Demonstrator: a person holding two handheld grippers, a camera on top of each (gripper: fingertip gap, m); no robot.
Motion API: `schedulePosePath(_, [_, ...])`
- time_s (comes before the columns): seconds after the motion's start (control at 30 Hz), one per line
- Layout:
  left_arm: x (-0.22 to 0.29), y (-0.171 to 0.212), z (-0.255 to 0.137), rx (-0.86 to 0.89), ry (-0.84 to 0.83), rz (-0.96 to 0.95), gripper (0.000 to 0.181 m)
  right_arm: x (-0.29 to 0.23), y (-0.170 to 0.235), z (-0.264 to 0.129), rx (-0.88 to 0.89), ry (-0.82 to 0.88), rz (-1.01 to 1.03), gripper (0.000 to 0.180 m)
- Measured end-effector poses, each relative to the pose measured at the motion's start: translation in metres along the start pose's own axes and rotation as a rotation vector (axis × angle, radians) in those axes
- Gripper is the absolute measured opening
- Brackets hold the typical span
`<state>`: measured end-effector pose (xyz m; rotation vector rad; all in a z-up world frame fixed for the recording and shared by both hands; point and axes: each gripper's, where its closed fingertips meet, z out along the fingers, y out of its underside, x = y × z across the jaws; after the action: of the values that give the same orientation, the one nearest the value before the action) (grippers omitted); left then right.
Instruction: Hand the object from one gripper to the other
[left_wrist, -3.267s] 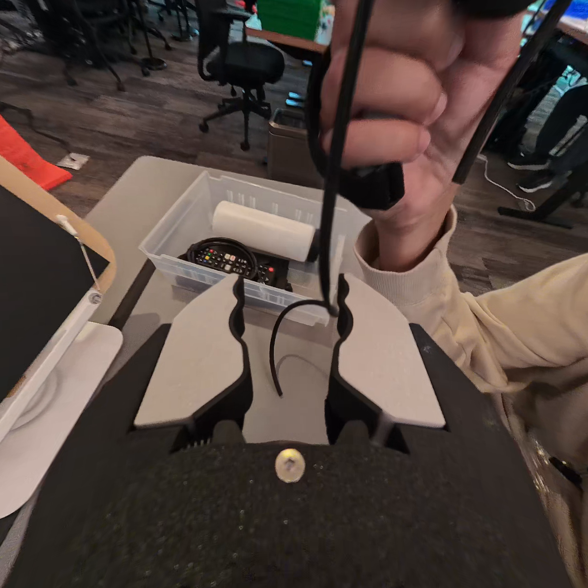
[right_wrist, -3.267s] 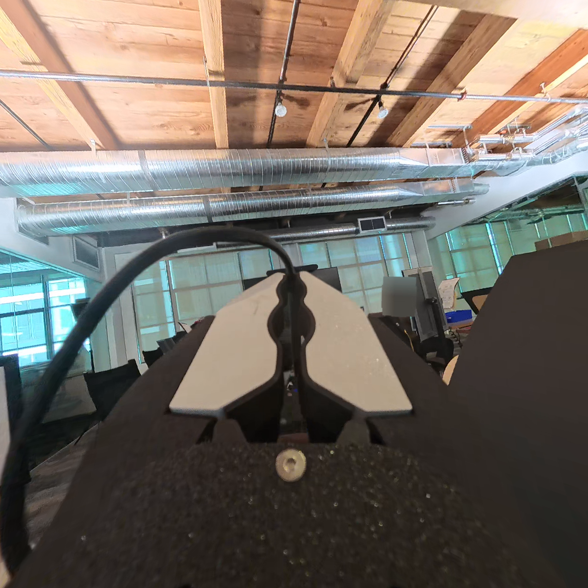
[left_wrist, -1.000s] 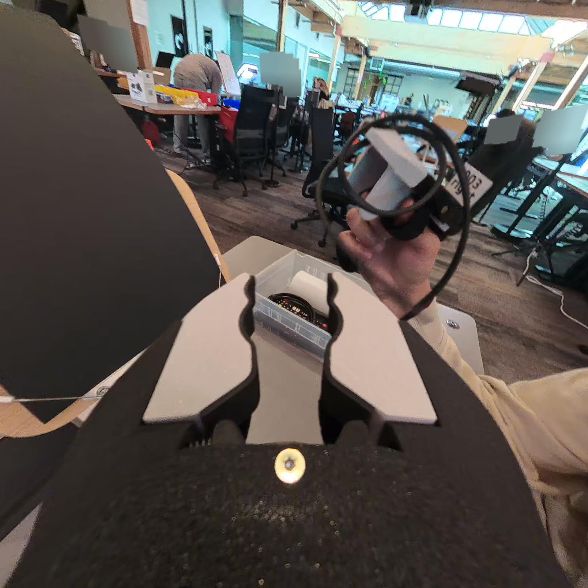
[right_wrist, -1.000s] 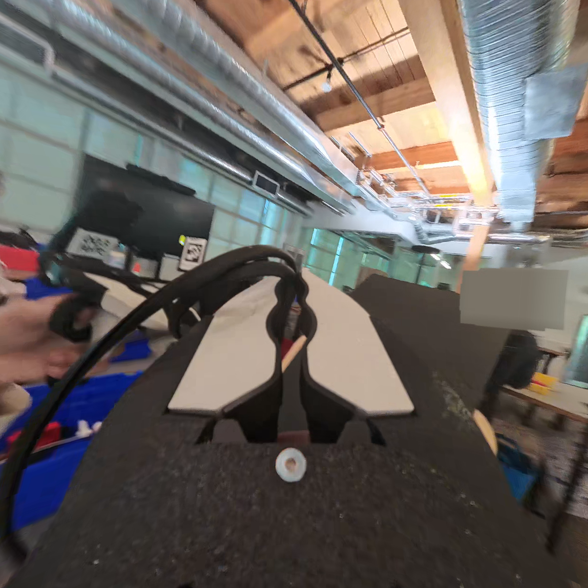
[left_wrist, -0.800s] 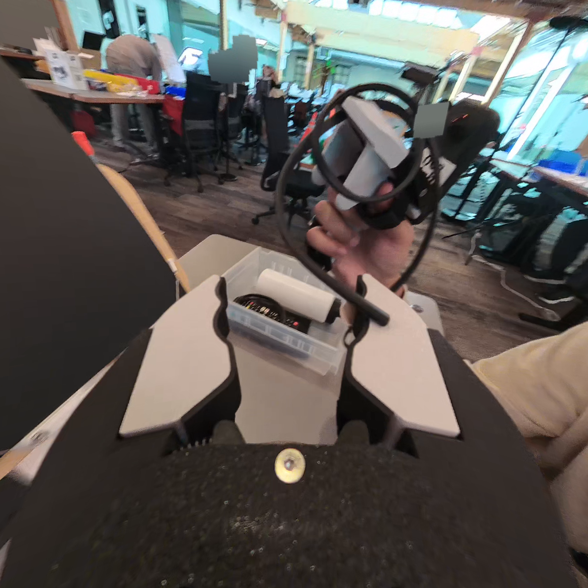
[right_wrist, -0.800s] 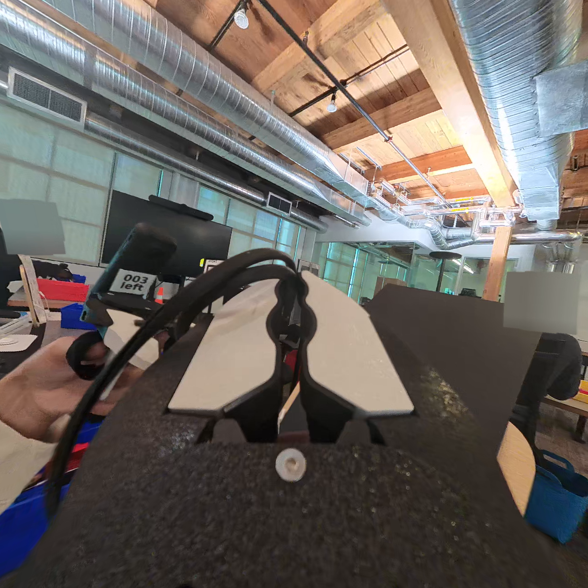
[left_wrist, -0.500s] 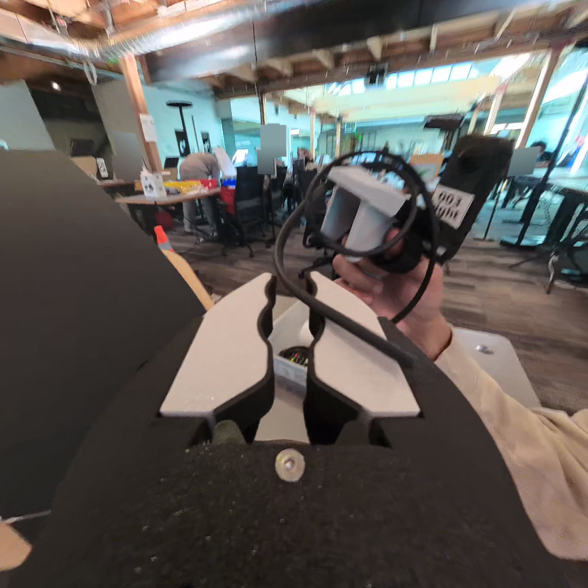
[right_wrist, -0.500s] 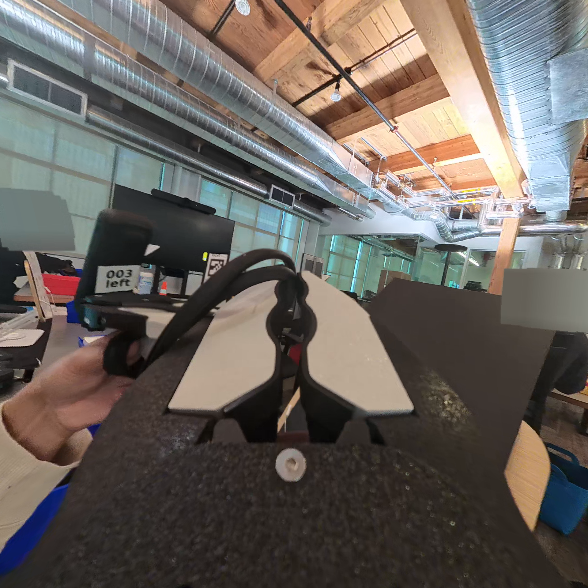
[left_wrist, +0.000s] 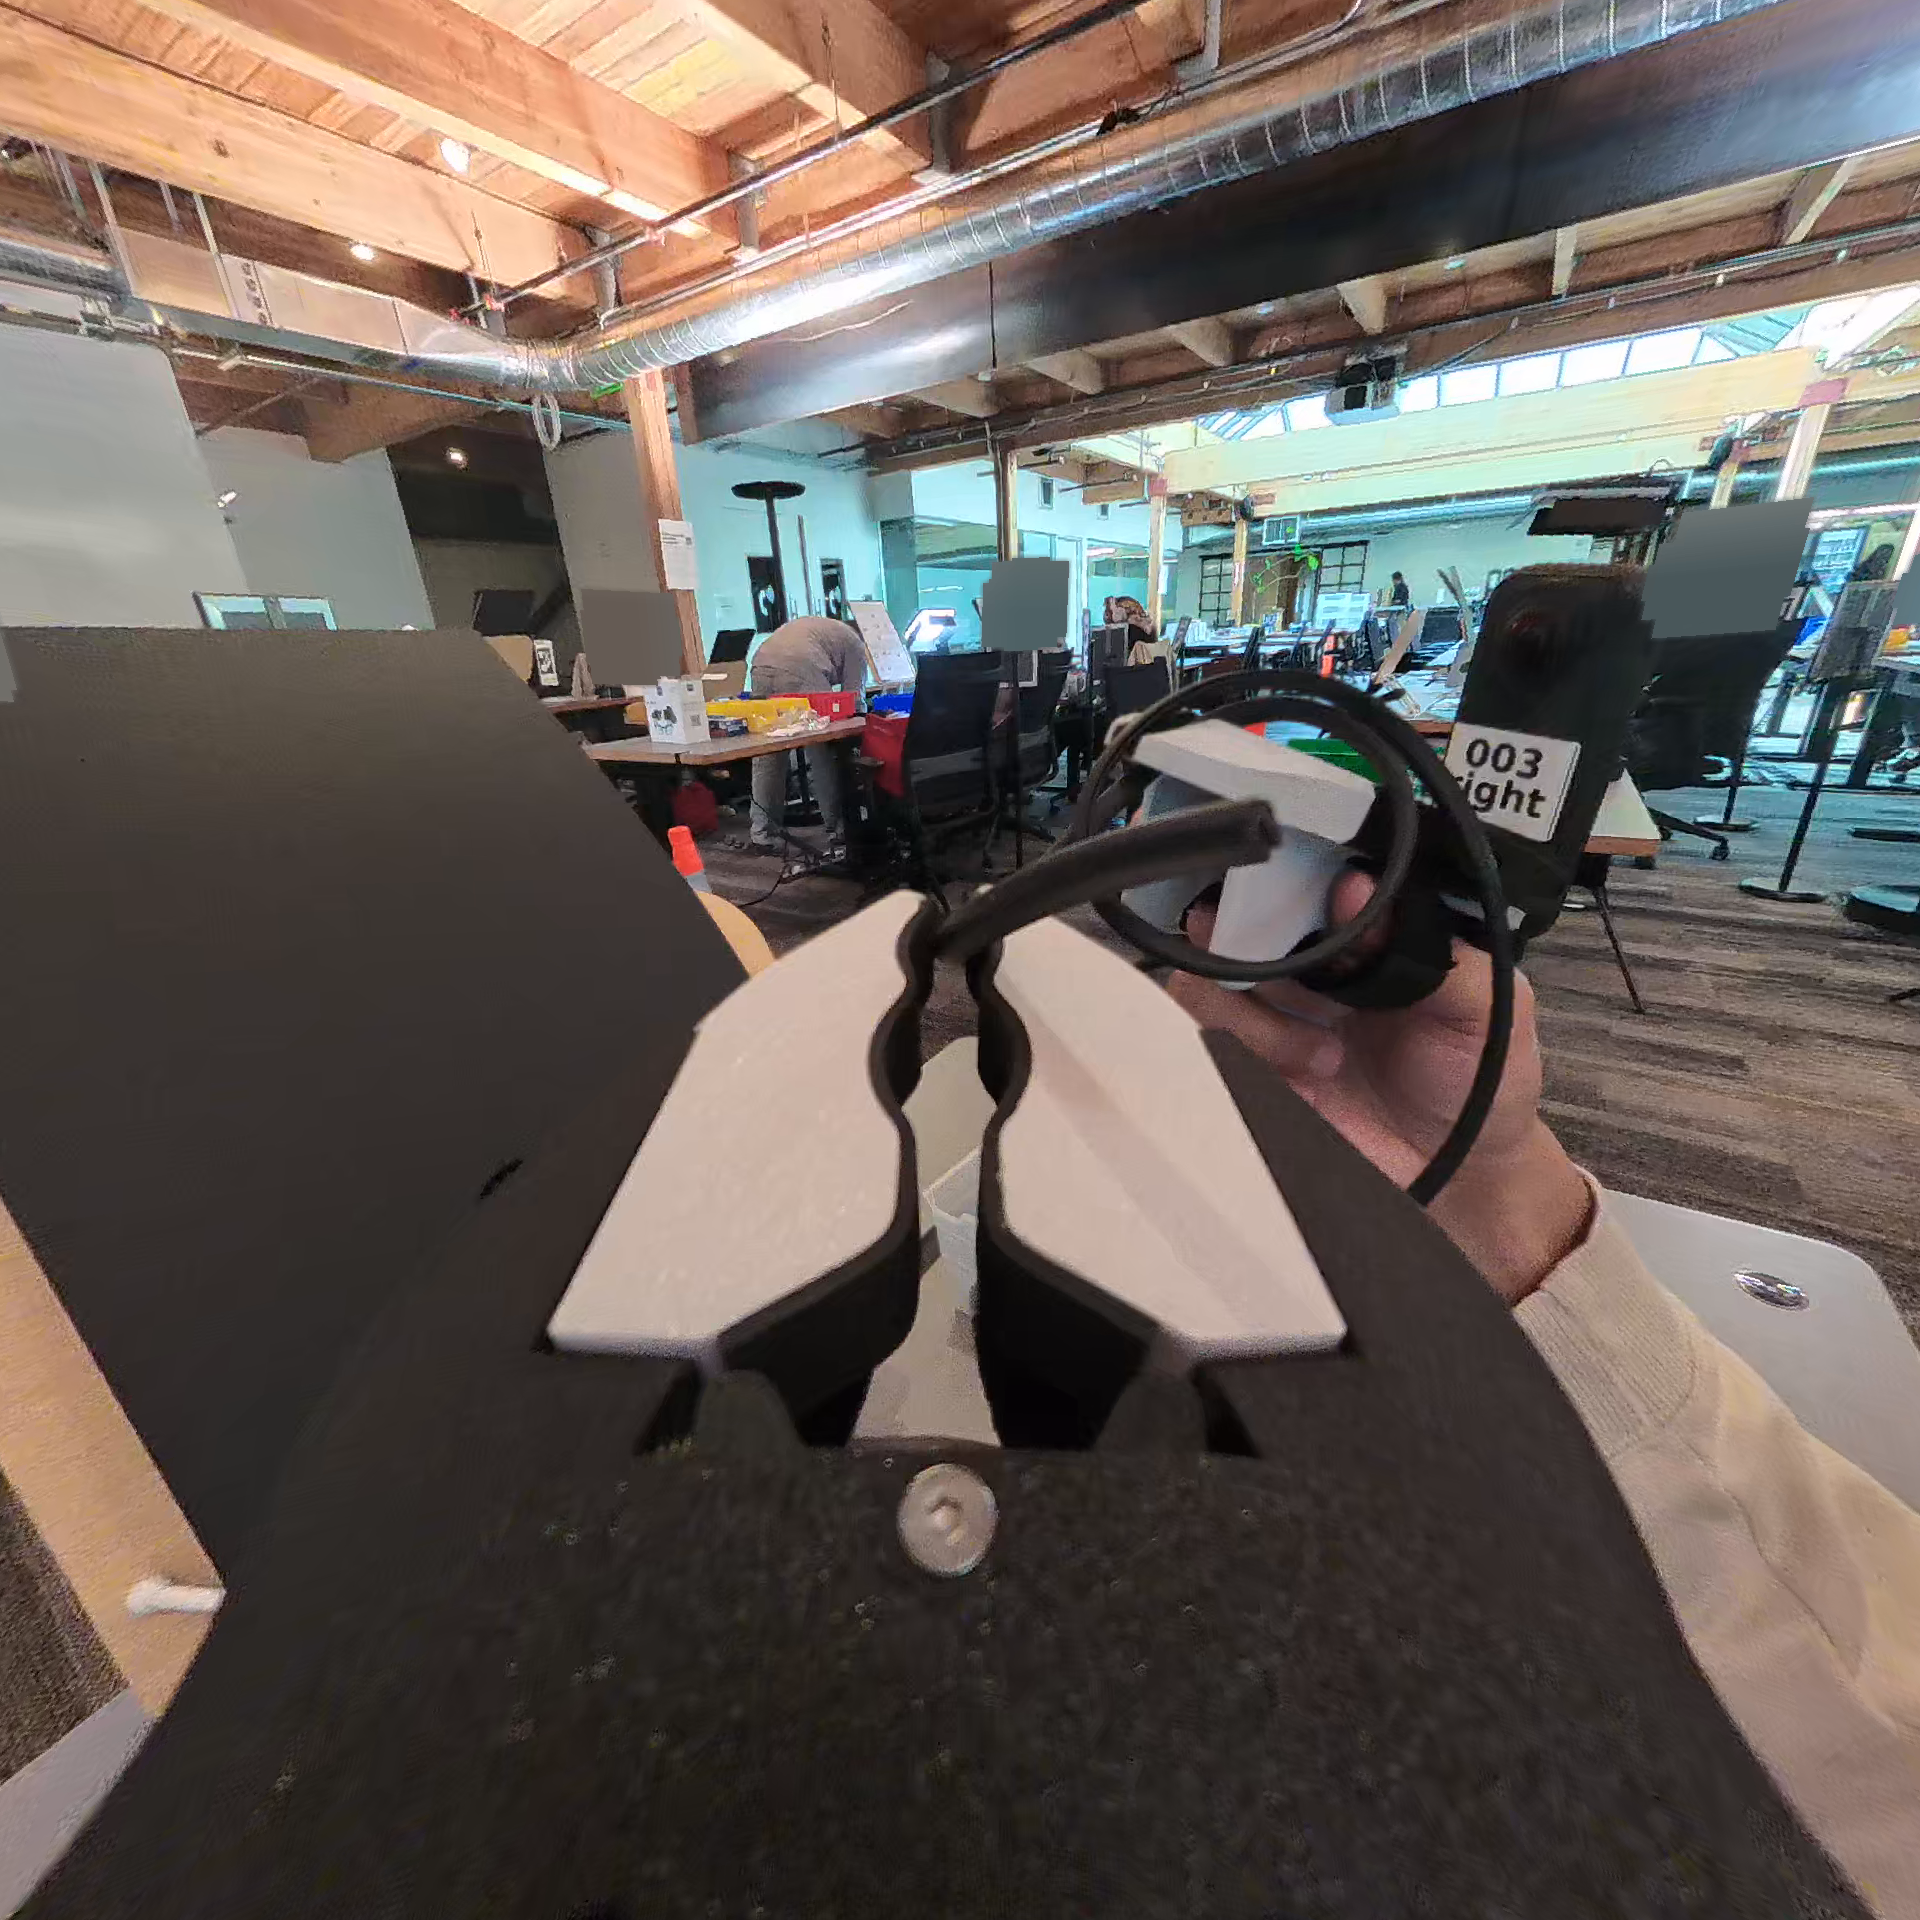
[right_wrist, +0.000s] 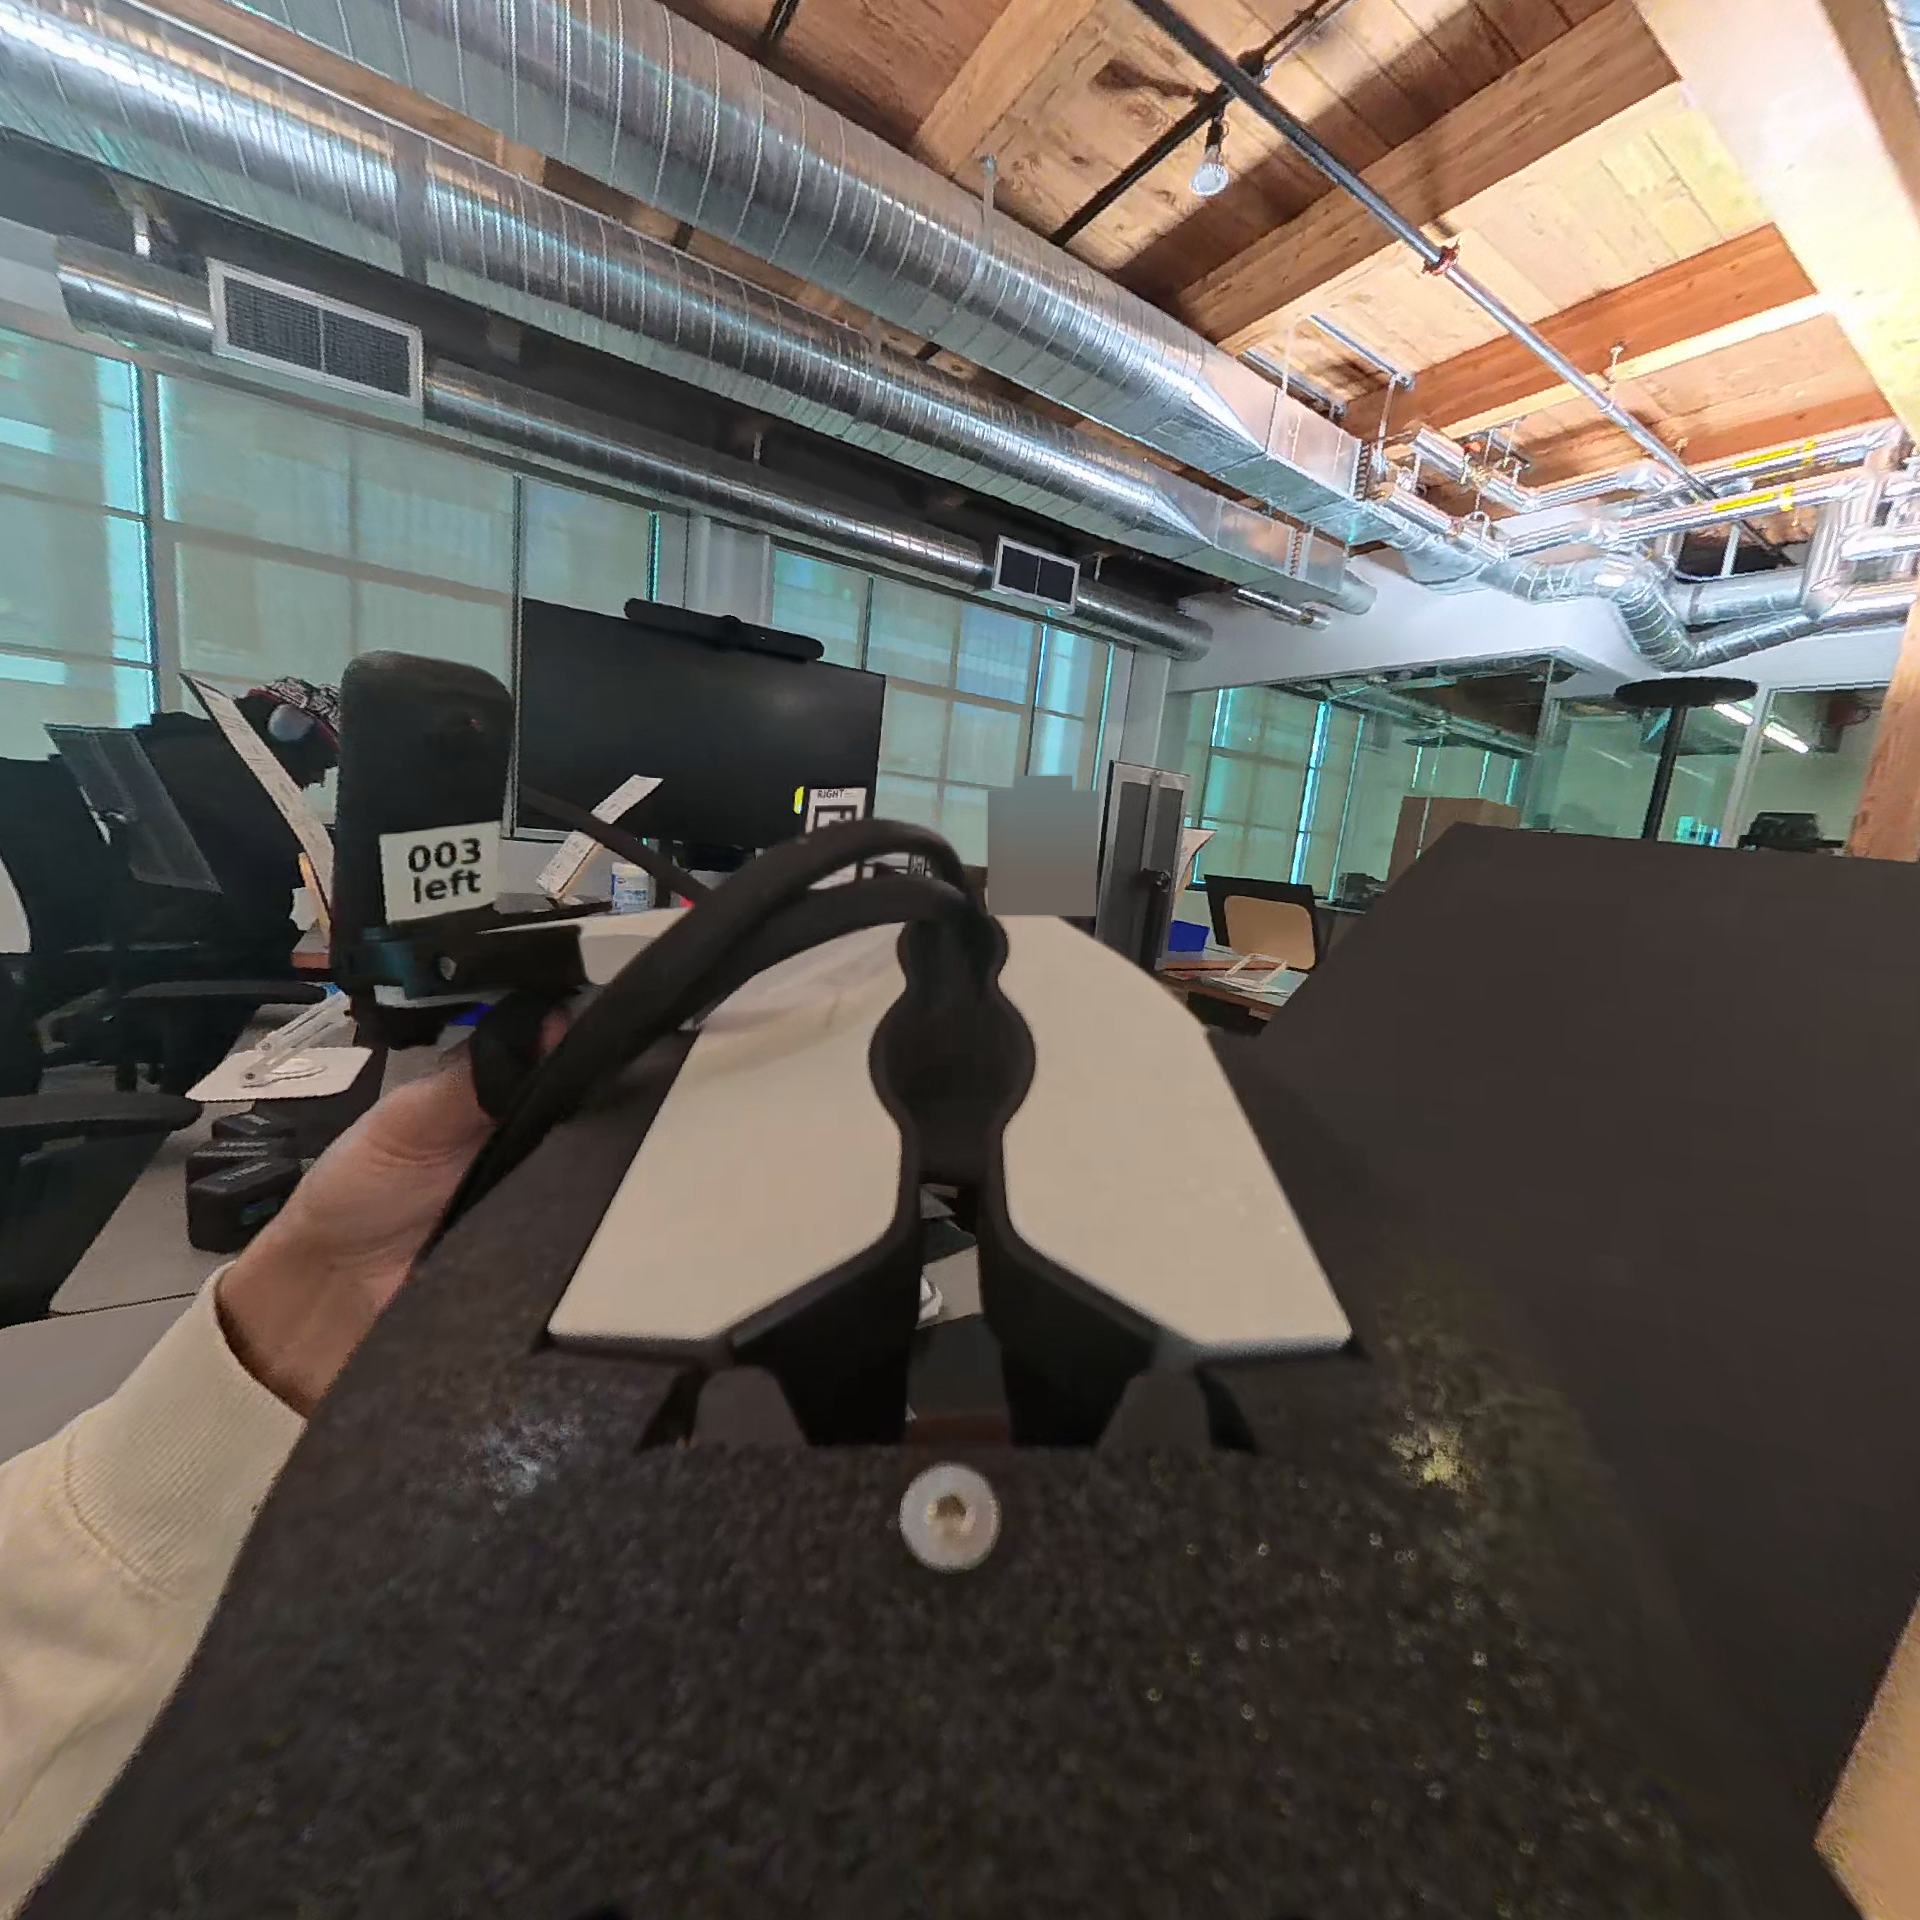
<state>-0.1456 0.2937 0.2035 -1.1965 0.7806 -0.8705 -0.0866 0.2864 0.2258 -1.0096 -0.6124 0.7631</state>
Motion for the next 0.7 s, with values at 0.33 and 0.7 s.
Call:
schedulePosePath(0.33, [-0.025,0.017,-0.024,-0.174,-0.082,-0.062,0.004,0.027,0.13,-0.069,-0.829,0.043,-0.141,0.047])
schedulePosePath(0.7, [0.024,0.085,-0.029,-0.527,0.292,-0.17,0.004,-0.081,0.058,-0.038,-0.43,-0.404,-0.143,0.01])
